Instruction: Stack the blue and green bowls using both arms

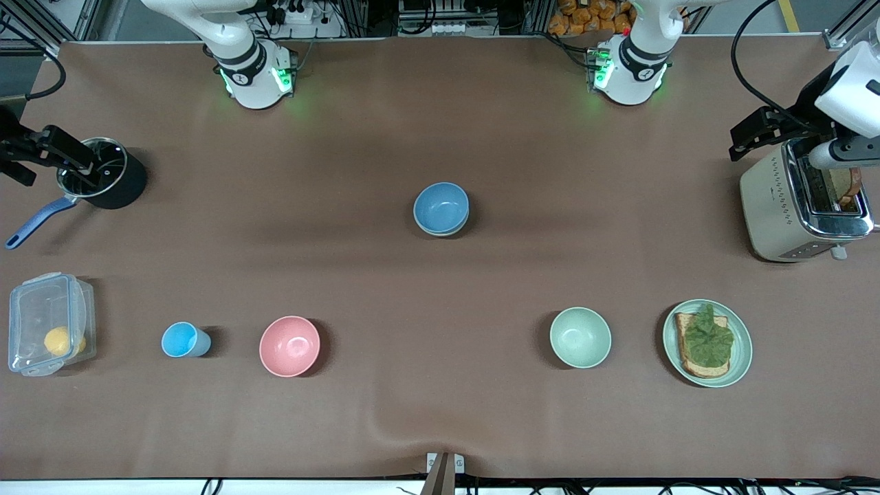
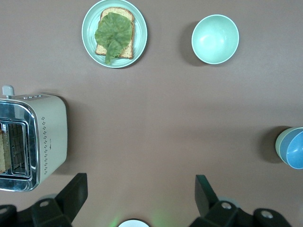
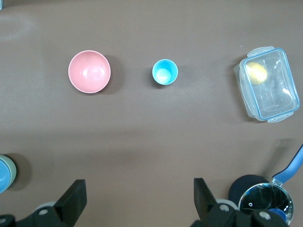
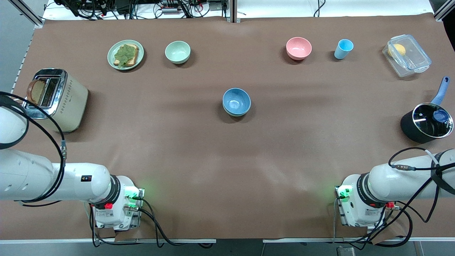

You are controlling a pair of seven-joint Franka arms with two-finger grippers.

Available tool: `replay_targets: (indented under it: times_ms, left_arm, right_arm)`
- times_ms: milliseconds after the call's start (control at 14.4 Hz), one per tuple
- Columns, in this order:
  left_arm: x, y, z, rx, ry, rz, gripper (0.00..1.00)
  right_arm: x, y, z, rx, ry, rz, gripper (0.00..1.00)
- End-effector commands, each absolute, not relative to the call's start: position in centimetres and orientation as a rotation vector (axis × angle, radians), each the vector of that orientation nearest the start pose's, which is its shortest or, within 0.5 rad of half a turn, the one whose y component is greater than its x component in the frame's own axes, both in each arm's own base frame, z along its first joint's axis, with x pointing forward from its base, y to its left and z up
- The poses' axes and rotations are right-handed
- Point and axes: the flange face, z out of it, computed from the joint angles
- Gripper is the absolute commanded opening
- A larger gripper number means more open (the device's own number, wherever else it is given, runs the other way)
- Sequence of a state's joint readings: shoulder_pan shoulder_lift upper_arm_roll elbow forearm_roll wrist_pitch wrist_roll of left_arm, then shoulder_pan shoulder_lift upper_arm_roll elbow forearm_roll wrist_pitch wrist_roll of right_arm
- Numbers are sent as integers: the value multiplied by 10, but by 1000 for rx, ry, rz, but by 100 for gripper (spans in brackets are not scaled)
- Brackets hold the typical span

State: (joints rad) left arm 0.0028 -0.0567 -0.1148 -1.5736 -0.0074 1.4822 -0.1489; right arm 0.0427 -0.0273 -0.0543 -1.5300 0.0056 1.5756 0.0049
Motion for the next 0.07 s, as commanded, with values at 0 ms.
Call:
replay_targets:
  times_ms: [0]
  left_arm:
    - [522, -61, 651, -3159, -31, 38, 100]
  right_arm:
    - [547, -13, 660, -3150, 34, -116, 100]
